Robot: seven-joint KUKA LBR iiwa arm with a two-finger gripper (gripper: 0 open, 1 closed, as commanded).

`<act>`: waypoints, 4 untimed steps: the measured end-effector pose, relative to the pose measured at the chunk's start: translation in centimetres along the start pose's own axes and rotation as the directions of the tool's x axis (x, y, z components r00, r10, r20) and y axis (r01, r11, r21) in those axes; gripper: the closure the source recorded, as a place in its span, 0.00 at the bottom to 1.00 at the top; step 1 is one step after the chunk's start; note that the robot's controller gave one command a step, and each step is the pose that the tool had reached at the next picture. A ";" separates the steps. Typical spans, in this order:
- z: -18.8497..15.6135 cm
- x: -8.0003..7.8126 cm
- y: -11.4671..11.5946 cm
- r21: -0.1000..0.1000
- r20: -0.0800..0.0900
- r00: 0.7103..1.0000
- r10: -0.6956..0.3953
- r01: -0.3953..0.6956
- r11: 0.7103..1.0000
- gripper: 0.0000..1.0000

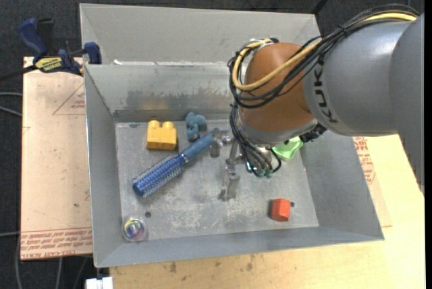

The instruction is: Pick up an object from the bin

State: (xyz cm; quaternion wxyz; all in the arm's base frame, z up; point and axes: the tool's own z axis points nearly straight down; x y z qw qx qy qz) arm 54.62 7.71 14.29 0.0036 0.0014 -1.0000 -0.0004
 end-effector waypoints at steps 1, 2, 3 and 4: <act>7.4 -3.8 9.2 0.001 0.007 0.929 -0.370 0.370 0.929 0.00; 4.1 -3.1 9.7 0.003 0.011 0.904 -0.427 0.427 0.904 0.00; 4.1 -2.7 8.7 0.002 0.008 0.926 -0.377 0.377 0.926 0.00; 7.4 -2.5 8.0 0.002 0.006 0.908 -0.418 0.418 0.908 0.00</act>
Offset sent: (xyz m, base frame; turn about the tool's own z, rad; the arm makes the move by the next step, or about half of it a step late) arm 0.0379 0.0894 -0.0729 -0.3779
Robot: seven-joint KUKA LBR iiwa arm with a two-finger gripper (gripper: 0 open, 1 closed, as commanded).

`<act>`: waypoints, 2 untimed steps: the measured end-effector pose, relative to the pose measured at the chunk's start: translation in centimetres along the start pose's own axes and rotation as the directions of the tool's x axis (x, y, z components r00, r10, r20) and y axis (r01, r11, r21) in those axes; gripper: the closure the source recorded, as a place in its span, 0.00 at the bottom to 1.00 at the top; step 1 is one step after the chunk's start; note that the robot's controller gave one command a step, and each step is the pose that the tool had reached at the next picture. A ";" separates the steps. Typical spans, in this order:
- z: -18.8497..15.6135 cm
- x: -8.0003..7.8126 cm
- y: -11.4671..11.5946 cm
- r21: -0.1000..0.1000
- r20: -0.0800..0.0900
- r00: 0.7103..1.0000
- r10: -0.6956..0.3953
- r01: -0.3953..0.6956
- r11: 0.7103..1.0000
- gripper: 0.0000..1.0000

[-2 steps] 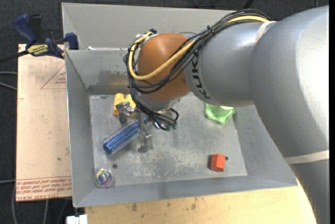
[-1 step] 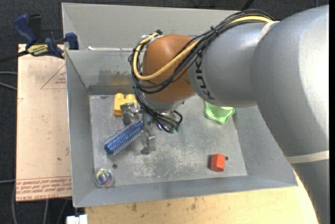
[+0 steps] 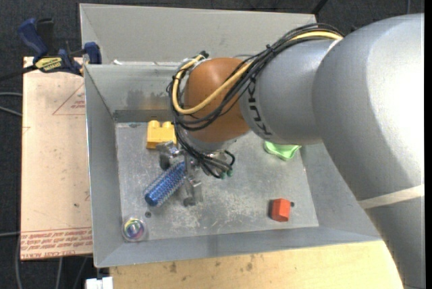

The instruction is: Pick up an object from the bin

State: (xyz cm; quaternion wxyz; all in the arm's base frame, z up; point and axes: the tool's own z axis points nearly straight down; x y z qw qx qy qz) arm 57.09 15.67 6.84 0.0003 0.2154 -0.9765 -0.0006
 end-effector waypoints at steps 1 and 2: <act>-0.1 2.1 -0.8 0.000 0.001 0.971 -0.238 0.238 0.971 0.00; -0.1 2.1 -0.7 -0.001 0.000 0.971 -0.237 0.237 0.971 1.00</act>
Offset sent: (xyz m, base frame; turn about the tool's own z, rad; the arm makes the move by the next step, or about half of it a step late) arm -0.0156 -0.0157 0.0016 -0.2432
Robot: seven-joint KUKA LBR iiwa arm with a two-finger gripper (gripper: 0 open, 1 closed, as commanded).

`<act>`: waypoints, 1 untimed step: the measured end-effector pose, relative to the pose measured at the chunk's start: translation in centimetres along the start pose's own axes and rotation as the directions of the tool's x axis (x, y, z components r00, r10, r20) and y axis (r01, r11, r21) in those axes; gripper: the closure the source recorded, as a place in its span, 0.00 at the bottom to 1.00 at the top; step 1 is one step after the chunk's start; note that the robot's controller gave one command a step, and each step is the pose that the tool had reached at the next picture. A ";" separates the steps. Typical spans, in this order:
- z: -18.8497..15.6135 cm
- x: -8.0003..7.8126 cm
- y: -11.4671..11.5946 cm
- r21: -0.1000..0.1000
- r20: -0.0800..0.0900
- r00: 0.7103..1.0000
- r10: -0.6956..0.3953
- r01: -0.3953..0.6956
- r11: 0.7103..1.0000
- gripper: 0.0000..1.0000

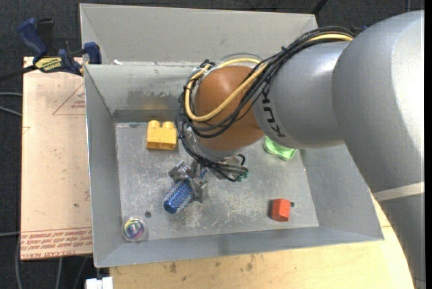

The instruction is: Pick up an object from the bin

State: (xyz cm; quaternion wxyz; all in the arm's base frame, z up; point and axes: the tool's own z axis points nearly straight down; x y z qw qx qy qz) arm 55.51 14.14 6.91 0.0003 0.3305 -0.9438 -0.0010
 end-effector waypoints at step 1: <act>-6.2 -0.2 0.0 0.004 0.007 1.000 0.003 -0.003 1.000 1.00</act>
Offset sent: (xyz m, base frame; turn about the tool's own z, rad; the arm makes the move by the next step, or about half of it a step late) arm 0.0001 0.0000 0.0588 0.0000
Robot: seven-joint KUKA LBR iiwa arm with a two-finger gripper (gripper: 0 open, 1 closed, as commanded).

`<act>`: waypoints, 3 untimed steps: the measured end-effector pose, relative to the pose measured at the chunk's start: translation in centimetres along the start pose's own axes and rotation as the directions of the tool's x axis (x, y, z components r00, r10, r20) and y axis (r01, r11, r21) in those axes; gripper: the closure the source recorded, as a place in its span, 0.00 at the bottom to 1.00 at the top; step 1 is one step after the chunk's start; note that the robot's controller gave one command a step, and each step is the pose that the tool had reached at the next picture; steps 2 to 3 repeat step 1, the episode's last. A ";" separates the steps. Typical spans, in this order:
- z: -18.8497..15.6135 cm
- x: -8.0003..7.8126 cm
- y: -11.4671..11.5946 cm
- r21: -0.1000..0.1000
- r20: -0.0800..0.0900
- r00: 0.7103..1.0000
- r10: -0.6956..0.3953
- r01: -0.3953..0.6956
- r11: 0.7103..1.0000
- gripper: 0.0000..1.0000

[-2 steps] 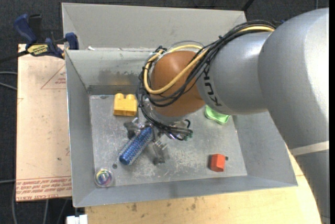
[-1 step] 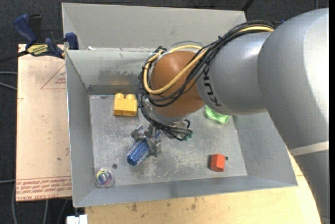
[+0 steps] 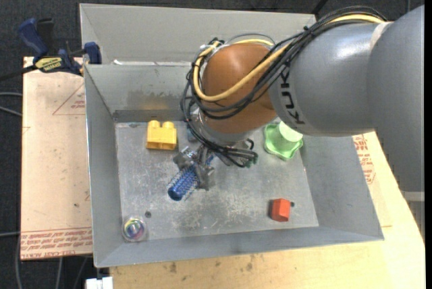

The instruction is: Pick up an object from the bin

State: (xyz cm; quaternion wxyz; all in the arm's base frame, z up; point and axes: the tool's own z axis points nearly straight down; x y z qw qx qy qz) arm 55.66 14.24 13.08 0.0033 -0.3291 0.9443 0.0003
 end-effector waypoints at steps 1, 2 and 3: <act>-4.9 -0.2 0.0 0.000 0.000 1.000 0.003 -0.003 1.000 1.00; -4.9 -0.2 0.0 0.000 0.000 1.000 0.003 -0.003 1.000 1.00; -4.9 -0.2 0.0 0.000 0.000 1.000 0.003 -0.003 1.000 1.00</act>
Offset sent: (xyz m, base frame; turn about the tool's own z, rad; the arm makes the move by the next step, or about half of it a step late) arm 0.0001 0.0001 0.0464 0.0000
